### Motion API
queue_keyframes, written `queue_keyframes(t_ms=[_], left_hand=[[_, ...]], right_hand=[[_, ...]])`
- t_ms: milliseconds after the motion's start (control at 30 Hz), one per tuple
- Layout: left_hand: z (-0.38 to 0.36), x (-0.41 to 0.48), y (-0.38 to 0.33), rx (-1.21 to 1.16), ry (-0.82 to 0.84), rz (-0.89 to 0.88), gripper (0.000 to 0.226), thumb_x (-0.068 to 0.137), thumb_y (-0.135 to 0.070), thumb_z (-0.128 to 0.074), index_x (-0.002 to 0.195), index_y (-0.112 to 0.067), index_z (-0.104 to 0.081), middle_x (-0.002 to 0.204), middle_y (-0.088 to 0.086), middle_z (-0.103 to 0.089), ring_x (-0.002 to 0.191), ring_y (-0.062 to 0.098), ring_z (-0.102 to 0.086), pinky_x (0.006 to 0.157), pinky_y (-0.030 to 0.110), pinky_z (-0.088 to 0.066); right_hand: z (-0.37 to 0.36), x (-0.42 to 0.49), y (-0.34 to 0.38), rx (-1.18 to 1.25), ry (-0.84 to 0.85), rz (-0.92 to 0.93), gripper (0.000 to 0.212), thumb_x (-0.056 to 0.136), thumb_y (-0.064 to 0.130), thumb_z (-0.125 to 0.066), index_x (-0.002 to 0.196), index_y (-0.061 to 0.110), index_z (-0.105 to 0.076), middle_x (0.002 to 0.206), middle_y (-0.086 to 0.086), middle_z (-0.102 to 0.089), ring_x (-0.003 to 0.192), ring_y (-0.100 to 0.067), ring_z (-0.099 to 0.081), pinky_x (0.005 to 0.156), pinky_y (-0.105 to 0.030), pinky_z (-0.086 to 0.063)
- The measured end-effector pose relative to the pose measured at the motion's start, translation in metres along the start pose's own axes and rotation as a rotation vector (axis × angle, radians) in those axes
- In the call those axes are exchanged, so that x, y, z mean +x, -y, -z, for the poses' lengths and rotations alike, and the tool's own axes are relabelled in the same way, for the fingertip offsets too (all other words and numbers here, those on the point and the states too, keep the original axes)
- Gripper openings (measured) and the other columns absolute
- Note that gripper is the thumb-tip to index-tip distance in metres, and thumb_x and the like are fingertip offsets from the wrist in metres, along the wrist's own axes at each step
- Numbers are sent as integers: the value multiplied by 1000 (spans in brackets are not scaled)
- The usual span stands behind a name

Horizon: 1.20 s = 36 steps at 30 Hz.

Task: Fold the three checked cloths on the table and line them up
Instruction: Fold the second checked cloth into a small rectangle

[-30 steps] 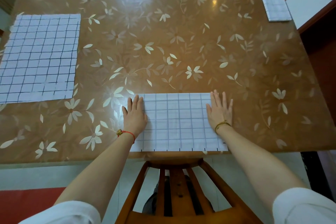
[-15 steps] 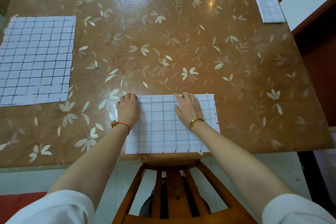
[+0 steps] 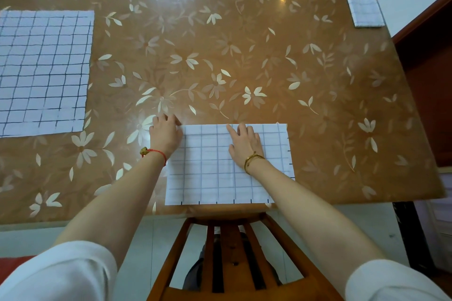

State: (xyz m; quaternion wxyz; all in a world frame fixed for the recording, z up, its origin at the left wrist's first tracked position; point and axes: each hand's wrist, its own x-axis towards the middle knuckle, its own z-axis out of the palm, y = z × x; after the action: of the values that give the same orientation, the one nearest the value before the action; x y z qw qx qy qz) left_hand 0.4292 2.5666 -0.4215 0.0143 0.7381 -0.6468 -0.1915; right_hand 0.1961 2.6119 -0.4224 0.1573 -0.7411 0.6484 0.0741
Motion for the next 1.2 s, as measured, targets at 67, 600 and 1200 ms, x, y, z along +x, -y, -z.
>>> queue_keyframes(t_ms=[67, 600, 1200], left_hand=[[5, 7, 1, -7, 85, 12, 25, 91, -21, -55, 114, -13, -61, 125, 15, -51, 119, 36, -40, 97, 45, -39], [24, 9, -6, -165, 253, 29, 7, 70, -9, -56, 68, -15, -54, 69, 0, -50, 77, 29, -49, 62, 32, -45], [62, -42, -49, -901, 367, -26, 26, 95, -14, -61, 98, 10, -52, 87, 28, -63, 75, 31, -67, 63, 46, -61]], right_hand=[[0, 0, -1, -8, 4, 8, 62, 94, 26, -47, 151, 23, -23, 136, -9, -36, 114, -27, -39, 91, -35, -39], [4, 2, -4, 19, 39, 17, 66, 94, 28, -47, 152, 26, -18, 134, -7, -35, 117, -26, -36, 95, -35, -36], [-3, -9, -3, 34, -43, 67, 61, 92, 19, -51, 148, 27, -28, 131, -7, -36, 117, -26, -37, 96, -33, -34]])
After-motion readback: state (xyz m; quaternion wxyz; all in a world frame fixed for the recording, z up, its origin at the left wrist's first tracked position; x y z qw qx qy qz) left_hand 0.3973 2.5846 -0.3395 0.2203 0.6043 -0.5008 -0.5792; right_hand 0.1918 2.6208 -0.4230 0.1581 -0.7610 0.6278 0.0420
